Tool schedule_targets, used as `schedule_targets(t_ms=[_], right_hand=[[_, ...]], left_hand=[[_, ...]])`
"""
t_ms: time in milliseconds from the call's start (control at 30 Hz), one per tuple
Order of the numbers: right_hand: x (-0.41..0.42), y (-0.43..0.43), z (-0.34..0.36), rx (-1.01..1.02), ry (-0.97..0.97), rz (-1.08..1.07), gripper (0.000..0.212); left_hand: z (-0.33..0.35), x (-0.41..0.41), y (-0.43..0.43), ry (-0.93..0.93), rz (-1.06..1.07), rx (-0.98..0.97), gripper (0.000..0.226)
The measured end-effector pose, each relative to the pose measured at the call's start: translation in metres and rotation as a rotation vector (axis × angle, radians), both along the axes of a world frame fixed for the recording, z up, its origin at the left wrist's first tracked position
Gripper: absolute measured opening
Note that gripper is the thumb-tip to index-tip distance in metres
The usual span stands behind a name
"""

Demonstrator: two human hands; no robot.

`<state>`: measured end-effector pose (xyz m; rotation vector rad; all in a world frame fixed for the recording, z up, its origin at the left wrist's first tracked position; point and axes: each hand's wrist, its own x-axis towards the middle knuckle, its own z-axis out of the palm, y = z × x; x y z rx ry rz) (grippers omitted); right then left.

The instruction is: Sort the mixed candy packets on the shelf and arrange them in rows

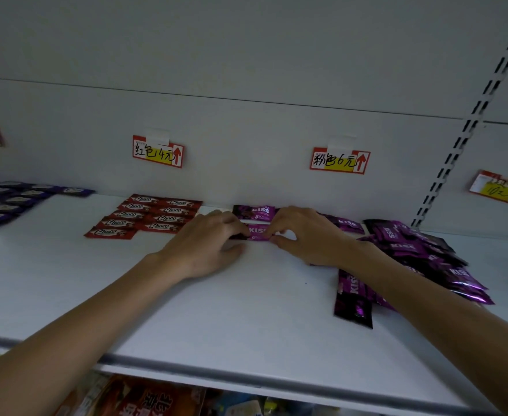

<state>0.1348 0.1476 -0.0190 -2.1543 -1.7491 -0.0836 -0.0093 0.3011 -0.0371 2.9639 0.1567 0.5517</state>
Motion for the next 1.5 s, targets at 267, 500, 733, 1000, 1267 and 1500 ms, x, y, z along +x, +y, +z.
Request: schedule_targets(t_ms=[267, 500, 733, 1000, 1267, 1500], right_hand=[[0.054, -0.078, 0.029, 0.171, 0.014, -0.337, 0.017], [0.076, -0.137, 0.021, -0.06, 0.034, -0.494, 0.028], [0.08, -0.16, 0.013, -0.039, 0.067, -0.454, 0.026], [0.078, -0.15, 0.008, -0.119, 0.097, -0.457, 0.041], [0.076, -0.145, 0.016, -0.132, -0.03, -0.471, 0.037], [0.072, -0.147, 0.026, 0.357, 0.094, -0.466, 0.03]], left_hand=[[-0.002, 0.012, -0.002, -0.03, 0.031, 0.012, 0.036], [0.011, 0.039, -0.078, -0.021, -0.218, -0.169, 0.032], [-0.001, 0.066, -0.103, 0.052, -0.241, -0.163, 0.04], [-0.01, 0.076, -0.125, -0.054, -0.212, -0.079, 0.032], [-0.005, 0.082, -0.153, -0.064, -0.073, 0.243, 0.034], [0.02, 0.07, -0.129, -0.124, -0.121, -0.182, 0.014]])
